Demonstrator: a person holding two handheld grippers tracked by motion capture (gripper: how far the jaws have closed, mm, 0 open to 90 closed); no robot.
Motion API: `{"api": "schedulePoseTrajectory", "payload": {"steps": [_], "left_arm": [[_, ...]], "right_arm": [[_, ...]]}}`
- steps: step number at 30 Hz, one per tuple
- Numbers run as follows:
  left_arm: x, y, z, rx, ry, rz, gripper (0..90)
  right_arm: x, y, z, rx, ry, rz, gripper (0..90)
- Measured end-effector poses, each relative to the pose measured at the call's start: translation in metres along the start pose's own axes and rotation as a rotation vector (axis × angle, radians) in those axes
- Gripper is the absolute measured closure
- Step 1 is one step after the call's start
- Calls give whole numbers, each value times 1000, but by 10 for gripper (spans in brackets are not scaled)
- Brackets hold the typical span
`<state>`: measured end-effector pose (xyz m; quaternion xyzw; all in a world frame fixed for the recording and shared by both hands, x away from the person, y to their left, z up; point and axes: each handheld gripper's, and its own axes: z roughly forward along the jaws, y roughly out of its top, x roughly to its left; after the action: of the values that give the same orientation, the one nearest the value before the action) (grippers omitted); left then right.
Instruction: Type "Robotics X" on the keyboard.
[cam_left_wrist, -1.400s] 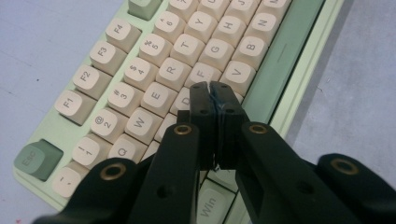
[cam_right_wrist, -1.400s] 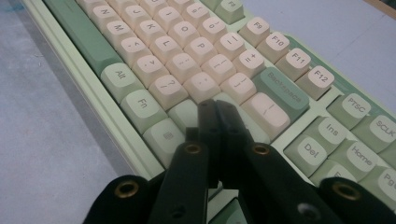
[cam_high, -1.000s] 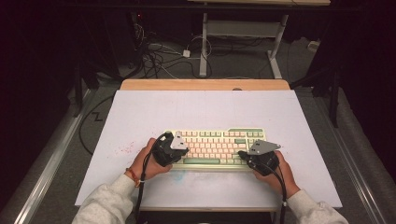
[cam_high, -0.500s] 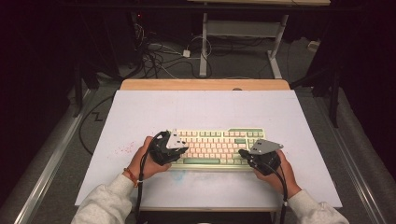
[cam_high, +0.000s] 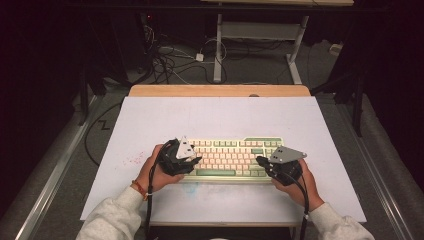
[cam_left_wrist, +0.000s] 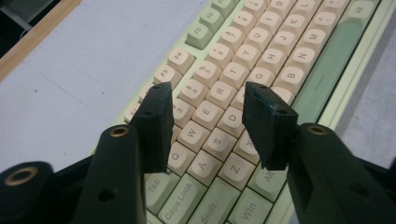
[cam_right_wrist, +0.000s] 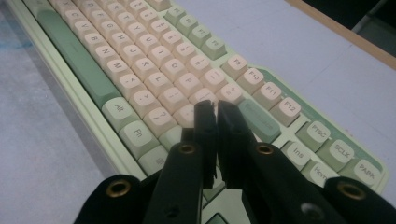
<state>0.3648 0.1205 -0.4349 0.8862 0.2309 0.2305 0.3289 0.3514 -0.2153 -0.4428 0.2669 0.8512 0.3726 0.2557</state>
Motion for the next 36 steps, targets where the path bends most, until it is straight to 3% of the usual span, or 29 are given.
{"api": "schedulePoseTrajectory", "payload": {"steps": [4, 10, 18, 23, 27, 36], "left_arm": [[-1, 0, -1, -24, 20, -7, 435], [-1, -1, -1, -32, 47, -6, 365], [-3, -2, -1, -48, 63, -2, 279], [-5, -2, 1, -51, 47, -4, 185], [-6, -2, 2, -53, 53, 0, 162], [-11, -2, 5, -46, 81, 34, 162]], "right_arm": [[-1, 2, -1, -14, -11, 4, 819], [-2, 3, -2, -25, -33, 15, 681], [-4, 3, 0, -41, -51, 41, 413], [-2, 4, 1, -57, -78, 46, 220], [-2, 5, 2, -71, -101, 64, 176], [1, 4, 4, -74, -110, 50, 186]]}}
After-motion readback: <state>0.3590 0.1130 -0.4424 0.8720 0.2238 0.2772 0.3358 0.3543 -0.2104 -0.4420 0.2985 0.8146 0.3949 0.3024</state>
